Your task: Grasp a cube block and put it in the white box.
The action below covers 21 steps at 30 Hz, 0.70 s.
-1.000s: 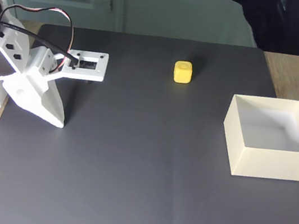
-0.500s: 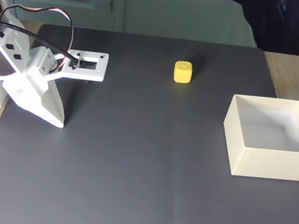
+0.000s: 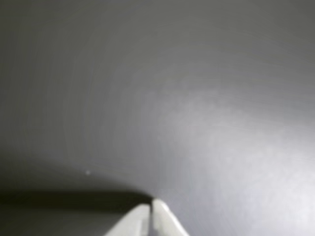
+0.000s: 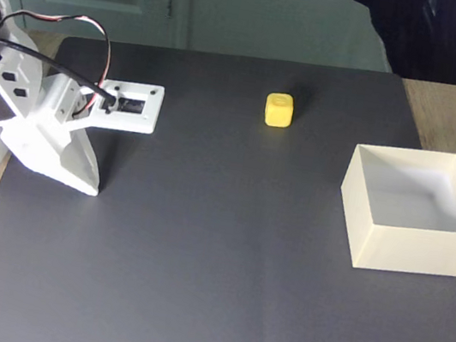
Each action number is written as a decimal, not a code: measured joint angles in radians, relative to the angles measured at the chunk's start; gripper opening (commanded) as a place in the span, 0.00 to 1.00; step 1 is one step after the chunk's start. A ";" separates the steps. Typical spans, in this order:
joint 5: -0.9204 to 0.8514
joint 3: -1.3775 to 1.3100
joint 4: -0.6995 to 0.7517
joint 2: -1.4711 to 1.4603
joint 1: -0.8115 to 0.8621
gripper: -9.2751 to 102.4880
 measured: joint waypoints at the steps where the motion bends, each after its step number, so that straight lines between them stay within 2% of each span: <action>1: 0.000 0.000 0.000 0.000 -0.011 0.08; 10: 0.015 0.000 -0.003 0.000 -0.126 0.08; 21: 0.008 -0.028 -0.235 -0.018 -0.258 0.08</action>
